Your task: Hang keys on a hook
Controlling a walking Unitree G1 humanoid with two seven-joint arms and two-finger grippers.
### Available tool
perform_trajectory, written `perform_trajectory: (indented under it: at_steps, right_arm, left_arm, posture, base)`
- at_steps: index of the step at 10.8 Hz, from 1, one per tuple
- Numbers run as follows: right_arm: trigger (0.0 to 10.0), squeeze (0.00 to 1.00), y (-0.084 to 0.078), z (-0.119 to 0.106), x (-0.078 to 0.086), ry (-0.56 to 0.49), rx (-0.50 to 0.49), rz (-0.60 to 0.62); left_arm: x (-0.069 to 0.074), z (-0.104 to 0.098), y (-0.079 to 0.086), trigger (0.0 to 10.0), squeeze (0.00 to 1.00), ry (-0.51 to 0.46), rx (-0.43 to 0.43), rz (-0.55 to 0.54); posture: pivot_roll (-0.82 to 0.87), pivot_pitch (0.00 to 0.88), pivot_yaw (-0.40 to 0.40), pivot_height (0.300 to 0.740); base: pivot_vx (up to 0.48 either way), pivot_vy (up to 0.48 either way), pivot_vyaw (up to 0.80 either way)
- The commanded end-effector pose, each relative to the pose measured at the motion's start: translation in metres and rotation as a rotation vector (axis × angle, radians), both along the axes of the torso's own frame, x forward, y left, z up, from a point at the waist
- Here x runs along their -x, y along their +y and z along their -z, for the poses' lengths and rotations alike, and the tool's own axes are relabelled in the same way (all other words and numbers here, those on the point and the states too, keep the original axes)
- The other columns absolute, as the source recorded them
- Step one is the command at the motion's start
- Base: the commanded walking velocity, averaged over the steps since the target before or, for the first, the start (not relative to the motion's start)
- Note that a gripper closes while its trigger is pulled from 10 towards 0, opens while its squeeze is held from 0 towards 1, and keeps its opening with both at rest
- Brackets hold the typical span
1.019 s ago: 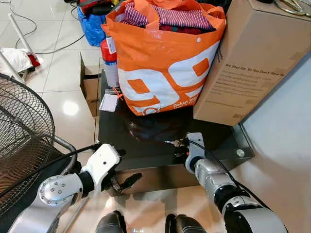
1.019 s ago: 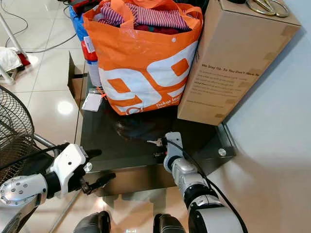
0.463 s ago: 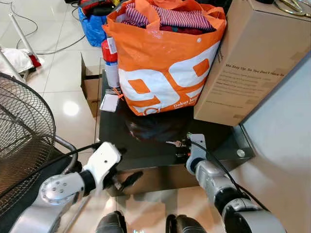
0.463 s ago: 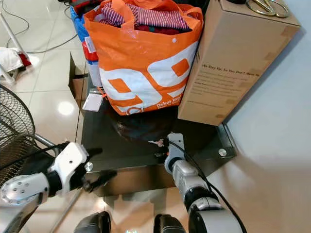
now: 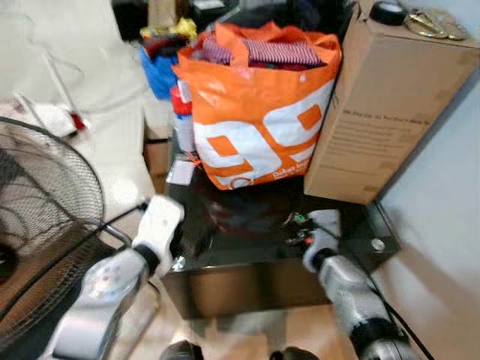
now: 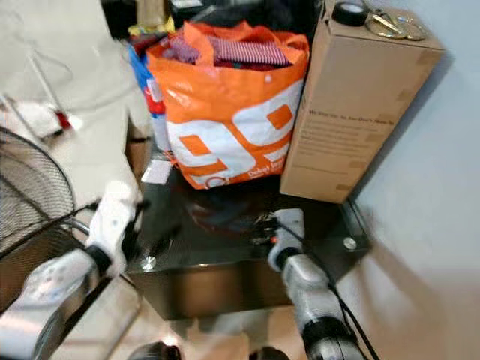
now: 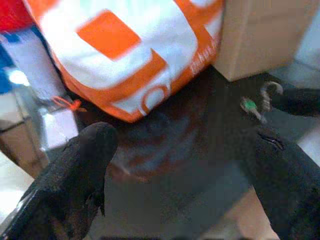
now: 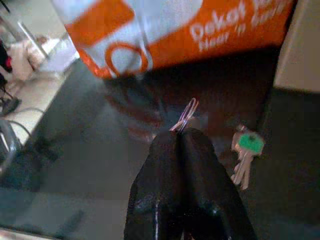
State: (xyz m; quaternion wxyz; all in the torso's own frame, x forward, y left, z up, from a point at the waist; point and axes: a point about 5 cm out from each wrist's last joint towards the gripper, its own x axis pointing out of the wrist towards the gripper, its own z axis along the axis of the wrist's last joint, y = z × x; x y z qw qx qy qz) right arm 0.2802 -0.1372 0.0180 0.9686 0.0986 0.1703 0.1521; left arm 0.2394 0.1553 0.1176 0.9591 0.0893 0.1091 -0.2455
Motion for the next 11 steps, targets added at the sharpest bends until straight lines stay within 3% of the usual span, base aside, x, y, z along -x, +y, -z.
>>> perform_trajectory:
  at_steps: [1,4,5,6,8,11]
  right_arm:
    - [0.0,0.00,-0.007,-0.019,-0.001,-0.083,-0.005,0.005]
    - [0.0,0.00,-0.021,-0.067,0.017,-0.306,0.026,0.057]
    - [3.1,0.00,-0.023,-0.084,0.028,-0.364,0.045,0.071]
    - [10.0,0.00,-0.018,-0.094,0.034,-0.373,0.062,0.065]
    - [10.0,0.00,-0.018,-0.096,0.035,-0.308,0.073,0.135]
    - [10.0,0.00,-0.028,-0.105,0.030,-0.323,0.132,0.232]
  left_arm:
    - [-0.005,0.000,0.002,10.0,0.00,-0.026,0.002,-0.065]
    - [-0.008,-0.011,-0.003,10.0,0.00,-0.101,0.013,-0.113]
    - [-0.010,-0.017,-0.004,10.0,0.00,-0.123,0.026,-0.140]
    - [-0.009,-0.017,0.001,10.0,0.00,-0.128,0.020,-0.158]
    - [-0.012,-0.011,0.011,10.0,0.00,-0.108,0.016,-0.216]
    - [-0.023,-0.012,0.004,10.0,0.00,-0.123,0.022,-0.220]
  posture:
    - [-0.05,0.000,0.021,0.740]
    - [-0.05,0.000,0.021,0.740]
    - [-0.04,0.000,0.012,0.740]
    - [-0.03,0.000,0.004,0.740]
    - [-0.05,0.000,0.007,0.740]
    - [-0.06,0.000,0.022,0.740]
  base:
    - [0.000,0.000,0.00]
    - [0.000,0.000,0.00]
    - [0.000,0.000,0.00]
    - [0.000,0.000,0.00]
    - [0.000,0.000,0.00]
    - [0.000,0.000,0.00]
